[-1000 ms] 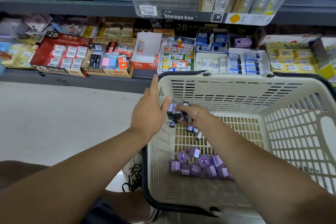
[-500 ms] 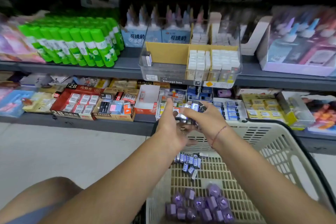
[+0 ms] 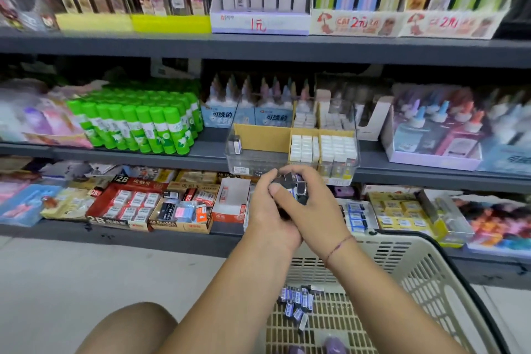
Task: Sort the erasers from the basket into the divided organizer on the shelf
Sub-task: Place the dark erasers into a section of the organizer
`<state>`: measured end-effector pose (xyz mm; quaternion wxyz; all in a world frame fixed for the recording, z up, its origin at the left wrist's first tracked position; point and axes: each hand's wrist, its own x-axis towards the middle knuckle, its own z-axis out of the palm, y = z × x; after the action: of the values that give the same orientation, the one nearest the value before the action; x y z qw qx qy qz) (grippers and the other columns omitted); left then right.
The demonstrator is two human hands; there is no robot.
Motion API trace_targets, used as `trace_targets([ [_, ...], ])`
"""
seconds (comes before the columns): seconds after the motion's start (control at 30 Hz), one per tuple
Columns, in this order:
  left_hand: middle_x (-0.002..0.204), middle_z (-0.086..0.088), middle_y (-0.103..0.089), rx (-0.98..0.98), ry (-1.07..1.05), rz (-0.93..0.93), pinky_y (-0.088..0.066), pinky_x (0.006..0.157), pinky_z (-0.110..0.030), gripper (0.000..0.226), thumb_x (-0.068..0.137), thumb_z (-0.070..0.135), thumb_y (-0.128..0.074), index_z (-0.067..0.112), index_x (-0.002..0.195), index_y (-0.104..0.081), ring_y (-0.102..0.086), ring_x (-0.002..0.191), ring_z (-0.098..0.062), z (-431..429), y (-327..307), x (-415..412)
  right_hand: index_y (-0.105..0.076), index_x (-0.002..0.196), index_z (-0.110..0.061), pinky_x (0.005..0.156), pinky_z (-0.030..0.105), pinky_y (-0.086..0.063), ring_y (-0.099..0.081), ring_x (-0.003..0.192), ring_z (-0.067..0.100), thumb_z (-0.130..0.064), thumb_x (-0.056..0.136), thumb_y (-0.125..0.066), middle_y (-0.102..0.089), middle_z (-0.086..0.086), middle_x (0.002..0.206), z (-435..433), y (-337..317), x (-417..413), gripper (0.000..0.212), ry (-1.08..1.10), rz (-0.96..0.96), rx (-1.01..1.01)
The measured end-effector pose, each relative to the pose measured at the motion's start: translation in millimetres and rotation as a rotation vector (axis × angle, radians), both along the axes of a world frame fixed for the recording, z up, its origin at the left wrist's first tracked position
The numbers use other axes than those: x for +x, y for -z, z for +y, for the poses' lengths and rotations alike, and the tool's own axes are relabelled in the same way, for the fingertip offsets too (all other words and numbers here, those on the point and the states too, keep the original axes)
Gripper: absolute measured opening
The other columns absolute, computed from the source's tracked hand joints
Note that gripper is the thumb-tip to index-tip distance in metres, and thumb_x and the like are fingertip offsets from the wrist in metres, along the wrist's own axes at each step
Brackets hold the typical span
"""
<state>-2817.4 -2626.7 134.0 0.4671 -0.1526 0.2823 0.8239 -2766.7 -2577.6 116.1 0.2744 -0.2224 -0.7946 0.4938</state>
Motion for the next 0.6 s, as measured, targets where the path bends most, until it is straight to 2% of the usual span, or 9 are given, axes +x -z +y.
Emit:
trace_targets([
  [0.07, 0.077, -0.009, -0.062, 0.024, -0.016, 0.022, -0.054, 0.073, -0.031, 0.023, 0.092, 0.029, -0.052, 0.009, 0.085, -0.060, -0.062, 0.075, -0.024, -3.1, -3.4, -6.2, -0.058, 0.100, -0.034, 0.095, 0.023, -0.037, -0.052, 0.102, 0.000, -0.040, 0.086, -0.060, -0.059, -0.015, 0.106, -4.0, -8.4, -6.1, 0.016, -0.004, -0.007, 0.037],
  [0.1, 0.085, -0.011, -0.063, 0.051, -0.002, 0.030, -0.053, 0.081, -0.033, 0.024, 0.092, 0.029, -0.050, 0.008, 0.090, -0.060, -0.063, 0.083, -0.026, -5.0, -6.7, -9.2, -0.055, 0.095, -0.040, 0.100, 0.030, -0.035, -0.050, 0.102, -0.002, -0.051, 0.084, -0.052, -0.059, -0.017, 0.104, -5.6, -11.9, -9.6, 0.015, 0.003, -0.004, 0.063],
  [0.17, 0.101, -0.014, -0.061, 0.106, 0.024, 0.039, -0.048, 0.091, -0.037, 0.026, 0.091, 0.030, -0.049, 0.008, 0.099, -0.059, -0.060, 0.097, -0.028, -8.0, -13.7, -17.6, -0.052, 0.090, -0.046, 0.107, 0.042, -0.027, -0.044, 0.102, -0.008, -0.065, 0.079, -0.030, -0.055, -0.021, 0.101, -8.5, -18.7, -16.8, 0.031, 0.023, -0.014, 0.149],
  [0.27, 0.097, -0.013, -0.063, 0.137, -0.024, 0.052, -0.049, 0.085, -0.036, 0.028, 0.092, 0.030, -0.048, 0.006, 0.098, -0.062, -0.061, 0.093, -0.026, -8.5, -20.8, -30.7, -0.059, 0.099, -0.043, 0.111, 0.042, -0.019, -0.036, 0.105, -0.010, -0.069, 0.076, -0.013, -0.049, -0.020, 0.104, -9.2, -26.3, -29.4, 0.057, 0.046, -0.011, 0.218],
  [0.4, 0.123, -0.015, -0.062, 0.186, -0.075, 0.028, -0.040, 0.106, -0.042, 0.042, 0.092, 0.031, -0.049, 0.006, 0.123, -0.061, -0.057, 0.118, -0.028, -2.7, -28.9, -47.0, -0.064, 0.102, -0.038, 0.110, 0.039, -0.024, -0.040, 0.114, 0.002, -0.071, 0.075, -0.012, -0.052, -0.017, 0.111, -2.9, -39.3, -52.0, 0.067, 0.060, 0.034, 0.140],
  [0.43, 0.117, -0.015, -0.066, 0.195, -0.080, 0.022, -0.042, 0.103, -0.040, 0.039, 0.093, 0.031, -0.047, 0.005, 0.118, -0.063, -0.060, 0.115, -0.028, -1.1, -31.5, -50.5, -0.063, 0.102, -0.041, 0.110, 0.038, -0.026, -0.041, 0.116, 0.003, -0.072, 0.075, -0.012, -0.053, -0.016, 0.112, -1.4, -41.5, -57.5, 0.065, 0.051, 0.031, 0.121],
  [0.47, 0.102, -0.014, -0.070, 0.205, -0.091, 0.013, -0.047, 0.095, -0.037, 0.035, 0.094, 0.030, -0.046, 0.004, 0.107, -0.065, -0.064, 0.104, -0.026, 0.6, -32.8, -54.0, -0.062, 0.101, -0.044, 0.109, 0.038, -0.029, -0.043, 0.117, 0.004, -0.073, 0.076, -0.013, -0.055, -0.016, 0.113, -0.4, -44.0, -62.0, 0.062, 0.039, 0.045, 0.088],
  [0.53, 0.073, -0.011, -0.068, 0.246, -0.102, -0.022, -0.050, 0.072, -0.034, 0.033, 0.096, 0.029, -0.044, 0.005, 0.084, -0.063, -0.065, 0.076, -0.023, 4.0, -34.7, -60.5, -0.065, 0.103, -0.044, 0.106, 0.037, -0.039, -0.052, 0.118, 0.009, -0.074, 0.084, -0.022, -0.060, -0.013, 0.116, 1.5, -48.3, -66.8, 0.055, -0.003, 0.127, -0.065],
  [0.6, 0.067, -0.011, -0.067, 0.242, -0.101, -0.045, -0.047, 0.066, -0.035, 0.035, 0.095, 0.029, -0.046, 0.006, 0.077, -0.063, -0.063, 0.067, -0.024, 5.8, -35.8, -65.4, -0.067, 0.112, -0.033, 0.096, 0.023, -0.047, -0.060, 0.112, 0.009, -0.059, 0.095, -0.032, -0.065, -0.007, 0.116, 6.3, -50.4, -64.9, 0.047, -0.086, 0.201, -0.254],
])
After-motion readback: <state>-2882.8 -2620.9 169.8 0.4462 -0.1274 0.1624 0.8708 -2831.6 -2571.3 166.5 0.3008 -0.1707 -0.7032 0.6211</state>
